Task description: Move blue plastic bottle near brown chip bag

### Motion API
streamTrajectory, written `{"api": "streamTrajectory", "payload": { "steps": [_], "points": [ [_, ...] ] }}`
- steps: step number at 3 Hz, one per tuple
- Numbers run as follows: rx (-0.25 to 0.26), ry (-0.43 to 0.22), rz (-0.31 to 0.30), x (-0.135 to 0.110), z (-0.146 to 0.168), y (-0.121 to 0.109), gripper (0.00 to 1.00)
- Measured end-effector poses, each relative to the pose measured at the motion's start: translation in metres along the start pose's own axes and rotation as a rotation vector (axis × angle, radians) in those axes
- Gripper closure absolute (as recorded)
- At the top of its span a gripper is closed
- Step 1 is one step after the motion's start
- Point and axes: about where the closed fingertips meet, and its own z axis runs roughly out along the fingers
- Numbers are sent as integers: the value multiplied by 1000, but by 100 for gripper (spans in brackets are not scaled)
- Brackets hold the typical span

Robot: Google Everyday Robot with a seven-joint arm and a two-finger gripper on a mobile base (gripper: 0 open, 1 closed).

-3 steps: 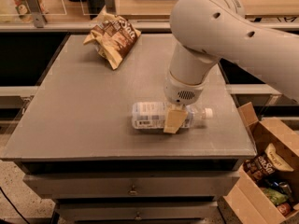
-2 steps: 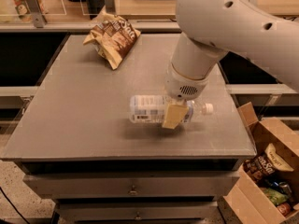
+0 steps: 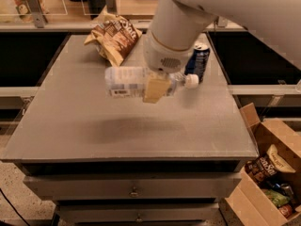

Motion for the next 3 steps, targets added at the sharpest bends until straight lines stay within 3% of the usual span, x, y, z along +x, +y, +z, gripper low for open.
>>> {"api": "streamTrajectory", "payload": {
  "steps": [1,2,3],
  "points": [
    [64,46,-33,-26,-9,-37,100],
    [136,109,-52,-36,-28,-86,100],
    [240,142,-53,-23,-56,-143,100]
  ]
}}
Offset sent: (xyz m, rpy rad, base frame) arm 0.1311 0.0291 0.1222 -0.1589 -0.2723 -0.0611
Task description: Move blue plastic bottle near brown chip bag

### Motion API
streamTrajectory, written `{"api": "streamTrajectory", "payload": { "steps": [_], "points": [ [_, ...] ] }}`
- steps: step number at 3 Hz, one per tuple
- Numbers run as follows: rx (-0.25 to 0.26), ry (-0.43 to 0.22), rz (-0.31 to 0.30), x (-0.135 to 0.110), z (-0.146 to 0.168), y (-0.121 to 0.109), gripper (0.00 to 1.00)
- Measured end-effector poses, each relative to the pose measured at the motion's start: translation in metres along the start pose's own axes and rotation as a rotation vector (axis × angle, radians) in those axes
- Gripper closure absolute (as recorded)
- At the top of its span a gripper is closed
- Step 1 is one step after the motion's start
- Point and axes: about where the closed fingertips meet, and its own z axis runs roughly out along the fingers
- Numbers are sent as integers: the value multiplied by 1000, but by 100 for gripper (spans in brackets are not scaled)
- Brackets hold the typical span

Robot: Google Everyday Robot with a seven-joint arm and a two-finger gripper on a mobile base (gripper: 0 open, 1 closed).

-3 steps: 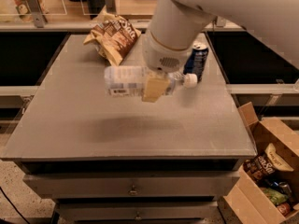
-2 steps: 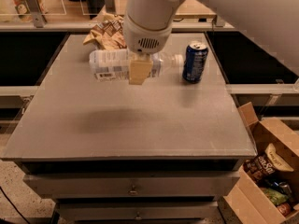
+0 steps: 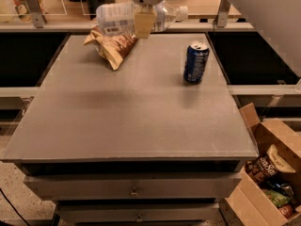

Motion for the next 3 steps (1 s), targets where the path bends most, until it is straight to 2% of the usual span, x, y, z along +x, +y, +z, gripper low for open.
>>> {"api": "streamTrajectory", "payload": {
  "steps": [1,2,3],
  "points": [
    [83,-4,22,28,2,-39,100],
    [150,-31,50,41,29,-66,100],
    [165,-41,50,39,32,-70,100]
  ]
}}
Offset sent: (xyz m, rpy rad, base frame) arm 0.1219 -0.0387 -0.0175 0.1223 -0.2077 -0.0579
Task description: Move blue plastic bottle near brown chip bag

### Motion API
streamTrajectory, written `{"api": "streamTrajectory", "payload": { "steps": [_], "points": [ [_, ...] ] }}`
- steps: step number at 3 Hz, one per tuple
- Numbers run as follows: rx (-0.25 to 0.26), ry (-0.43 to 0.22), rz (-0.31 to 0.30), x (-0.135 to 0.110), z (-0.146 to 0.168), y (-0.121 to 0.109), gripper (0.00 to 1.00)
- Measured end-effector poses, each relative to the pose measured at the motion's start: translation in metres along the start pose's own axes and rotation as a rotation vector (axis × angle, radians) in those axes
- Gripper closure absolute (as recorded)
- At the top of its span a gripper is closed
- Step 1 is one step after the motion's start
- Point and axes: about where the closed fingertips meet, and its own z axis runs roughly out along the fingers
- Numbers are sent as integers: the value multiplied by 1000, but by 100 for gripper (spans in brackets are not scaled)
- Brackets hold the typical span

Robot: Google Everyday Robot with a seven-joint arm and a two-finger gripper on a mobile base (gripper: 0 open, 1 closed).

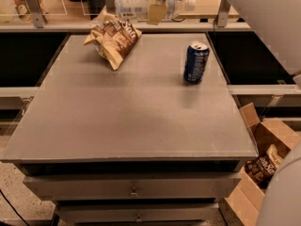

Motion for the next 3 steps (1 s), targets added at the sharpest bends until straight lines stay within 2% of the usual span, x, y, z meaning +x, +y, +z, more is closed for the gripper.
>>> {"api": "streamTrajectory", "payload": {
  "steps": [1,3],
  "points": [
    [16,13,-10,-1,-1,3,100],
    [71,58,-45,-7,45,-4,100]
  ]
}}
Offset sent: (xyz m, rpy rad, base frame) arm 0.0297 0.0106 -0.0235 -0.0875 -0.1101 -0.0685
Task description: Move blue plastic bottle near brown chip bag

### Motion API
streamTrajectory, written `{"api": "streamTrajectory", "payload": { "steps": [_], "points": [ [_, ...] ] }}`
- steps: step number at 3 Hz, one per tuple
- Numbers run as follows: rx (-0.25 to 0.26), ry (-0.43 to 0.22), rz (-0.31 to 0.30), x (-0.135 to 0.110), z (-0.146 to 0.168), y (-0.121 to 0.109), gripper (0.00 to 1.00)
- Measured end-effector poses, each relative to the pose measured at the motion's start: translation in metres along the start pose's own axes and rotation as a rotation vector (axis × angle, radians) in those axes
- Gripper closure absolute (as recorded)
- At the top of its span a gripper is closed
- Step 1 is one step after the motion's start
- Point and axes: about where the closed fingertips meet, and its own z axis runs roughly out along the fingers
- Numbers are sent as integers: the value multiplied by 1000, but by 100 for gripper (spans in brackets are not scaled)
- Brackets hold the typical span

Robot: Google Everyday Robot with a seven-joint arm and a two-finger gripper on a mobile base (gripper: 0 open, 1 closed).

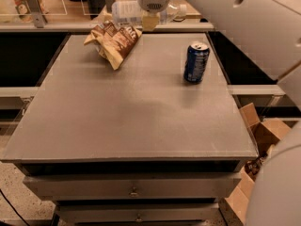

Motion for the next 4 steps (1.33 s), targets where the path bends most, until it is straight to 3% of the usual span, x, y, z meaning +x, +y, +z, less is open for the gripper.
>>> {"api": "streamTrajectory", "payload": {
  "steps": [1,2,4],
  "points": [
    [-39,-9,-50,-17,44,18,77],
    [-93,-18,-56,-24,70,39,53],
    [-202,-41,-59,-19,104,81,7]
  ]
}}
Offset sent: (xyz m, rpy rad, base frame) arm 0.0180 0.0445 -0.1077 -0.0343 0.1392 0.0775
